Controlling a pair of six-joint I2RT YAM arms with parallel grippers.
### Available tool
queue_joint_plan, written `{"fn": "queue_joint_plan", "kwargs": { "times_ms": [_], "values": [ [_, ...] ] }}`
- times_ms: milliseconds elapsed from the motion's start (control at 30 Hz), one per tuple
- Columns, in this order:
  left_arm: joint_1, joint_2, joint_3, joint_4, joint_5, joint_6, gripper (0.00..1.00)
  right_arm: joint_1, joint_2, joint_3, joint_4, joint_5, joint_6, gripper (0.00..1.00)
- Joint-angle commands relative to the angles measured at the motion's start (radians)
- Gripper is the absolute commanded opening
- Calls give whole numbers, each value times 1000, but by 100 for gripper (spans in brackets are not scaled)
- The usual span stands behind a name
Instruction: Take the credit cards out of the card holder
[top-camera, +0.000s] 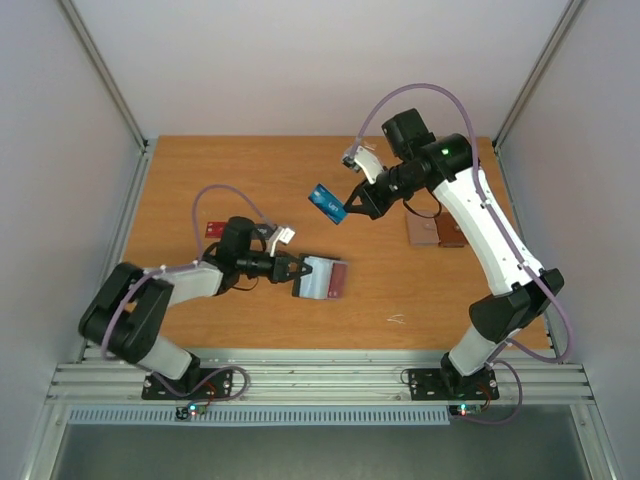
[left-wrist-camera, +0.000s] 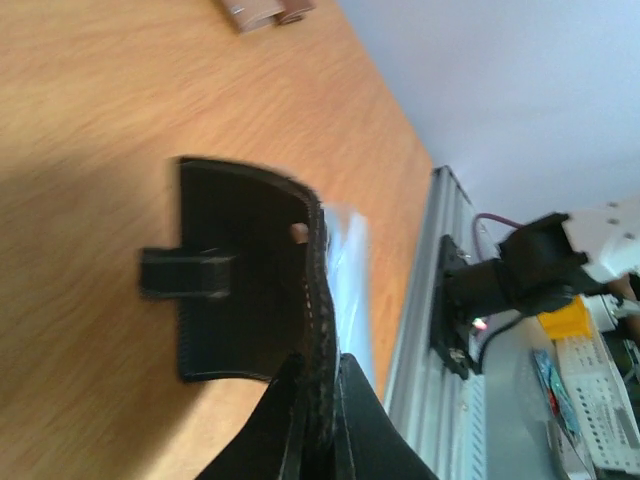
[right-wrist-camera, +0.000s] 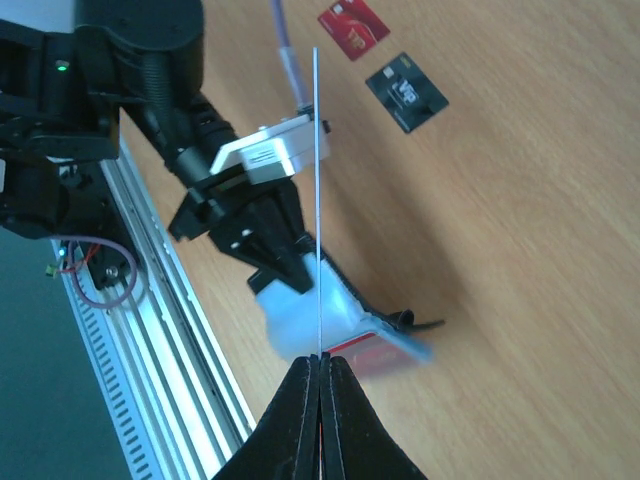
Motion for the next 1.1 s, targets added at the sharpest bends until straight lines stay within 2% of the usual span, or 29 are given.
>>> {"fn": "queue_joint_plan", "kwargs": {
  "times_ms": [0, 67, 200, 333, 467, 633, 700, 833, 867, 900, 933, 1000, 1067],
  "values": [
    [-6, 131, 12, 99, -104, -70, 0, -6, -19, -17, -45, 38, -3, 1],
    [-2, 149, 9, 31, -145, -31, 0, -7, -26, -22, -46, 34, -9, 1],
    [12, 150, 8, -94, -315, 44, 0, -7, -13, -17, -43, 7, -18, 1],
    [39, 117, 1, -167, -328, 100, 0, -7, 15, 10, -51, -11, -14, 1],
    [81, 72, 11, -318, -468, 171, 0, -7, 28, 18, -52, -22, -10, 1],
    [95, 36, 30, -416, -585, 112, 0, -7, 37, 39, -57, -30, -2, 1],
    [93, 28, 33, -422, -586, 101, 0, -7, 41, 49, -60, -34, -2, 1],
    [77, 29, 22, -383, -500, 140, 1, -6, 56, 55, -72, -53, -5, 1],
    [77, 27, 20, -382, -515, 140, 4, -7, 61, 55, -77, -51, -5, 1],
    [76, 20, 19, -387, -549, 135, 12, -6, 65, 54, -82, -46, -5, 1],
    [79, 8, 24, -412, -611, 121, 20, -4, 68, 52, -87, -43, -6, 1],
    [88, -30, 50, -496, -842, 74, 36, -1, 65, 44, -89, -43, -10, 1],
    [124, -89, 59, -564, -927, 24, 47, 4, 62, 37, -90, -44, -15, 1]
  ]
}}
